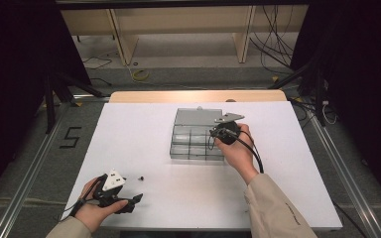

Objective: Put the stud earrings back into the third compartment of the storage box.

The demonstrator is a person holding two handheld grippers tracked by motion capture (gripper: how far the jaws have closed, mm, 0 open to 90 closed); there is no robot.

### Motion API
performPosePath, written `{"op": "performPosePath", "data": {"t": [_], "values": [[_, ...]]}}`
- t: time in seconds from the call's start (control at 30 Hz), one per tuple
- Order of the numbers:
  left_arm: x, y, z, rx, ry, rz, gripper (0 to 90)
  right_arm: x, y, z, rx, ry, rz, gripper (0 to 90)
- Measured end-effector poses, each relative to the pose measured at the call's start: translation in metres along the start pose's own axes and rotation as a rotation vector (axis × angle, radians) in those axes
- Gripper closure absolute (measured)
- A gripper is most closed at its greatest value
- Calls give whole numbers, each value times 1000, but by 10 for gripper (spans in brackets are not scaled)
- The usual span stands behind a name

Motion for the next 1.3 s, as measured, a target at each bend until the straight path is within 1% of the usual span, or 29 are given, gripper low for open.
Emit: {"op": "performPosePath", "data": {"t": [0.17,0.2,0.23,0.3,0.37,0.4,0.43,0.53,0.57,0.6,0.63,0.67,0.9,0.93,0.97,1.0,1.03,1.1,1.2,1.23,1.27,1.3], "values": [[0,0,0,0,2,1,187,4,-3,0,-2,9,-1,784],[0,0,0,0,2,2,187,5,-4,-1,-4,15,-4,733],[0,0,0,0,3,2,187,5,-4,-1,-7,18,-2,711],[0,0,0,0,3,2,186,6,-3,-2,-8,21,-1,693],[0,0,0,-1,1,2,186,9,0,-5,-1,25,13,653],[0,0,0,-1,1,2,186,9,0,-5,-1,25,13,653],[0,0,0,-1,-2,-1,185,11,2,-10,14,26,24,630],[0,0,0,1,-2,-1,186,14,4,-21,52,35,37,615],[0,0,0,2,-3,-1,186,14,4,-21,52,35,37,615],[0,0,0,3,-2,1,186,15,5,-31,79,44,47,605],[0,0,1,3,-2,1,186,15,5,-31,79,44,47,605],[1,-1,0,4,-4,3,186,17,5,-44,116,54,58,586],[0,-1,0,3,-5,1,185,24,0,-90,232,114,76,532],[0,-1,0,3,-5,1,185,25,-1,-96,249,129,79,528],[0,0,0,2,-6,-1,185,25,-1,-96,249,129,79,528],[-1,0,0,0,-11,-6,183,27,-3,-111,299,139,89,519],[-1,0,0,-1,-10,-8,182,28,-4,-117,319,147,91,518],[0,-1,1,-1,-4,-4,182,29,-7,-130,344,174,93,511],[0,0,1,-1,-8,-5,181,30,-13,-149,380,192,89,509],[-1,0,0,-1,-8,-7,181,30,-13,-149,380,192,89,509],[0,0,1,-1,-4,-3,181,30,-17,-160,396,205,82,509],[-1,0,0,-2,-4,-4,182,30,-19,-165,403,210,76,509]]}}
Point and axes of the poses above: each handheld gripper's, and its own axes: y roughly backward along the jaws, x roughly out of its top, z roughly to its right, the point moved 6 cm from there along -y, roughly forward along the jaws, and after that the axes turned 1 degree about -x, right-handed, at the moved point
